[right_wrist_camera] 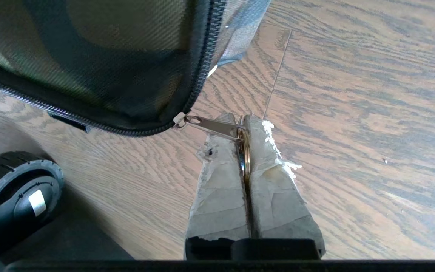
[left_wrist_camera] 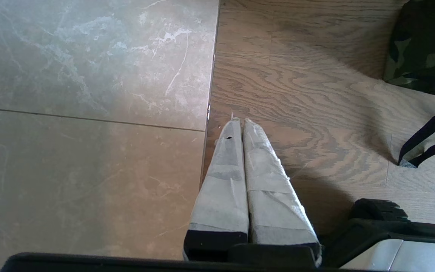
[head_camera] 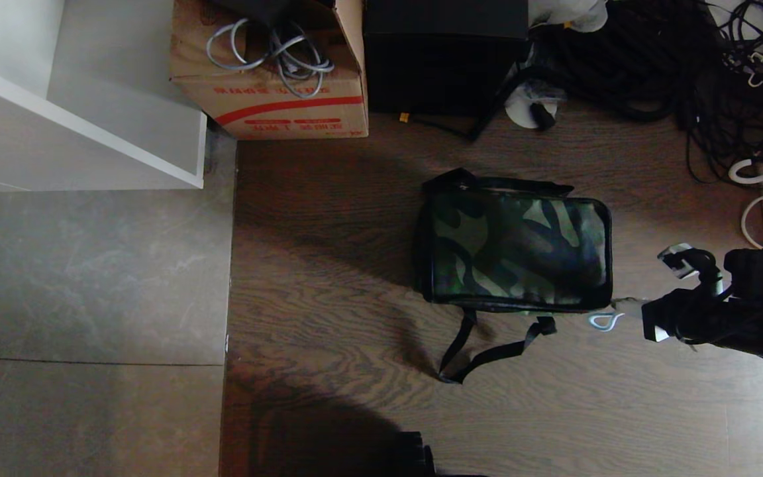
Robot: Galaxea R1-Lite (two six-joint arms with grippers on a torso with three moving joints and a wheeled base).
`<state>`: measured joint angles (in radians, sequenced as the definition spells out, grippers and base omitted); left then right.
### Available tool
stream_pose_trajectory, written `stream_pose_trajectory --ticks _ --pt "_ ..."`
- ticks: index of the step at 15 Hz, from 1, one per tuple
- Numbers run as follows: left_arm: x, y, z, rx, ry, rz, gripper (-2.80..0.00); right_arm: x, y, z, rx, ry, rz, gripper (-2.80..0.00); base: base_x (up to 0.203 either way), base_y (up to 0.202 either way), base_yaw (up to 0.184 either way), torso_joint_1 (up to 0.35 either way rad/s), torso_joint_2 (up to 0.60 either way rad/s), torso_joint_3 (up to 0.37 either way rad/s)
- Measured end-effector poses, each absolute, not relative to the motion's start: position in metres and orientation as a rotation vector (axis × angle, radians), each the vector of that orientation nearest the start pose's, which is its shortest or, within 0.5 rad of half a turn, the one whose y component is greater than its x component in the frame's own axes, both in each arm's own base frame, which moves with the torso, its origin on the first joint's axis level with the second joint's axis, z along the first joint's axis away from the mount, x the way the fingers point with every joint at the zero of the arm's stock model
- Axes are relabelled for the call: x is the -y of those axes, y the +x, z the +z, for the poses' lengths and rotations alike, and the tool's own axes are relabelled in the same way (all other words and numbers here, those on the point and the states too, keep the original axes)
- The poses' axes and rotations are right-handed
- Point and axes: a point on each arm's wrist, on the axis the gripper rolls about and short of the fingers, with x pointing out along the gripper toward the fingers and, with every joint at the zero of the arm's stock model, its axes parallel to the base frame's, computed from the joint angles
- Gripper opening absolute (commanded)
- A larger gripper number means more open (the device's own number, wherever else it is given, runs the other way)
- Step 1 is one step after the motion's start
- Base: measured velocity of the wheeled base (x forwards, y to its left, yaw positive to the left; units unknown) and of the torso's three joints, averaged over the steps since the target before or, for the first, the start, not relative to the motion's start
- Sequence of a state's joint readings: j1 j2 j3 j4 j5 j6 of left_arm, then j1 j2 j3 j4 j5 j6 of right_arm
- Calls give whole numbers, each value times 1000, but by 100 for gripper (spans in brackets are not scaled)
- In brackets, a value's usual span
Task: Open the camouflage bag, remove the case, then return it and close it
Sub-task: Open the top of the storage box
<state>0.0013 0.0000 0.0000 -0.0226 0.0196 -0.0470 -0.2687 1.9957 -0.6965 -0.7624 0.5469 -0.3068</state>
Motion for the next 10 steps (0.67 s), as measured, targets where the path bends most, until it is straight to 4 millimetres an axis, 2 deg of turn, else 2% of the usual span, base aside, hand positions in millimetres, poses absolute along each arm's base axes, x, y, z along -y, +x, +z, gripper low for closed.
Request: stream_pose_trajectory --ticks 4,10 --pt "0 -23 78 23 -47 20 -280 82 331 82 -405 -96 328 -280 0 0 0 0 0 0" --pt "0 -23 78 23 -47 20 -280 85 348 93 -373 14 302 -280 0 0 0 0 0 0"
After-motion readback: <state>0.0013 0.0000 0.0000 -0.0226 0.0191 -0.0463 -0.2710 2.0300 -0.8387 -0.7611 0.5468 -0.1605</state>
